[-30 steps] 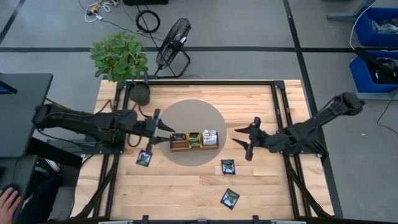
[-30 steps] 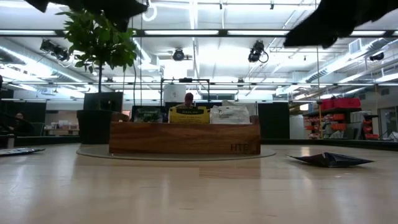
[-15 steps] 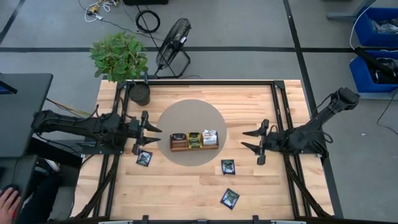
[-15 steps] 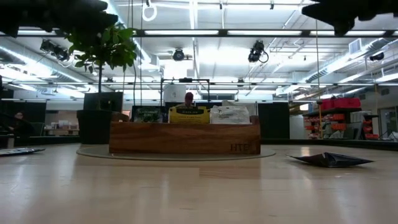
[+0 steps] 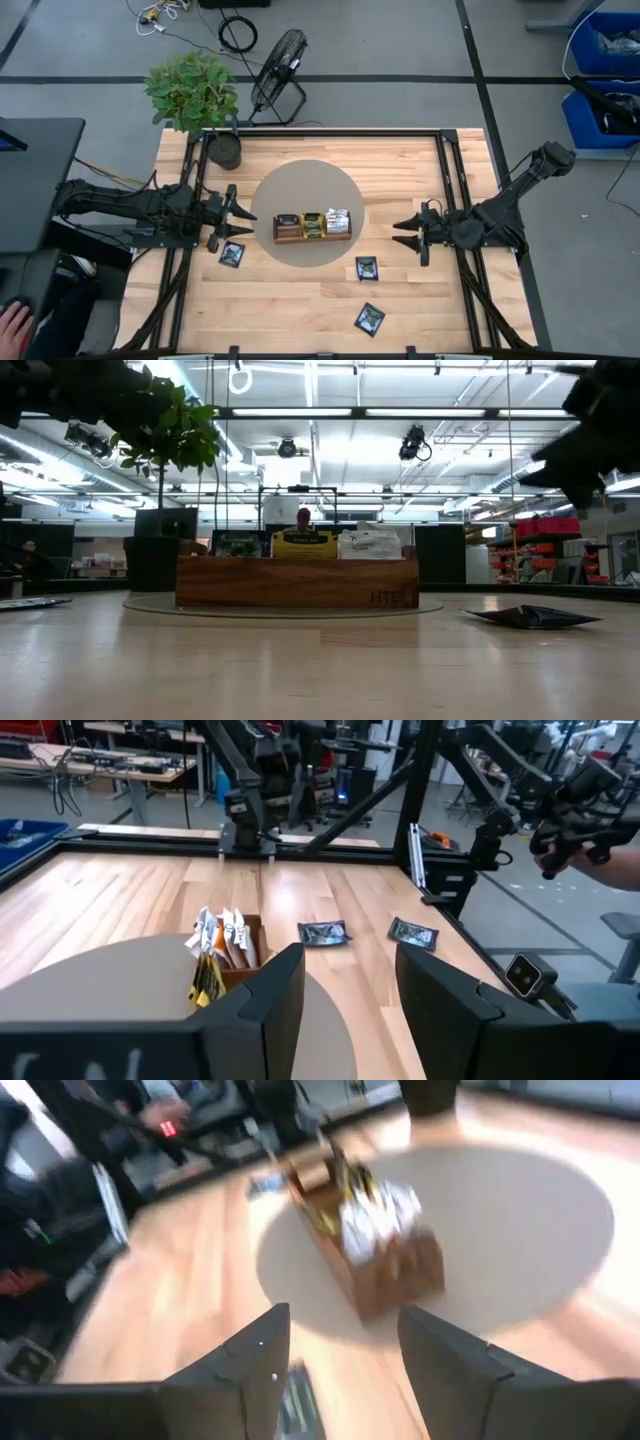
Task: Pick & Place Tea
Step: Put the purple tea bag into the left section of the wooden organizer
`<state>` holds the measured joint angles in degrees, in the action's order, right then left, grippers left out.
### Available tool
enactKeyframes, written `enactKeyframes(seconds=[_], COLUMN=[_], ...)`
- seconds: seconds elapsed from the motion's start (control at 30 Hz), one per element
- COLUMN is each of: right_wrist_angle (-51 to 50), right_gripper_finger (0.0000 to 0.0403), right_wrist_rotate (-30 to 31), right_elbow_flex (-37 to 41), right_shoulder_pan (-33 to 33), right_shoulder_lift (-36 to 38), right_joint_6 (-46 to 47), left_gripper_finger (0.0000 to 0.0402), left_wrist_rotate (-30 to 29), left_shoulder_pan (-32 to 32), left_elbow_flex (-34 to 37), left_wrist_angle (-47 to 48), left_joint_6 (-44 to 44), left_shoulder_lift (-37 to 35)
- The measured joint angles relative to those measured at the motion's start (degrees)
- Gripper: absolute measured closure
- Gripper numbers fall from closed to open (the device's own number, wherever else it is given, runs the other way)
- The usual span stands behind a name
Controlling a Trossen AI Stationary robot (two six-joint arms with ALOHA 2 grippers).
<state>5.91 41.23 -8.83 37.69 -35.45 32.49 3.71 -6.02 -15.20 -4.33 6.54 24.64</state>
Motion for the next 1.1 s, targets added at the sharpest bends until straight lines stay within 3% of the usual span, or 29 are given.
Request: enactKeyframes(seconds=[0.23, 0.43, 0.73, 1.1], right_wrist_angle=[-5.71, -4.87, 2.46, 0.78], right_gripper_finger=[0.0207, 0.0207, 0.0207, 0.0207], right_wrist_rotate=[-2.21, -9.4, -13.26, -17.07], right_elbow_flex=[-0.01, -0.01, -2.12, -11.21], right_shoulder_pan=[-0.54, -2.53, -5.07, -6.27], right_shoulder_lift=[-1.79, -5.61, -18.94, -38.63], right_joint_6=[6.07, 11.79, 12.09, 8.8], left_gripper_finger=[0.0236, 0.0236, 0.0236, 0.0236], left_wrist_rotate=[0.0, 0.0, -0.02, 0.0], left_shoulder_pan=[0.0, 0.0, 0.04, 0.07], left_elbow_flex=[0.0, 0.0, 0.0, 0.0], left_wrist_angle=[0.04, 0.04, 0.06, 1.96], left_joint_6=[0.39, 0.68, 0.68, 0.38], left_shoulder_lift=[0.02, 0.05, 0.07, 0.09])
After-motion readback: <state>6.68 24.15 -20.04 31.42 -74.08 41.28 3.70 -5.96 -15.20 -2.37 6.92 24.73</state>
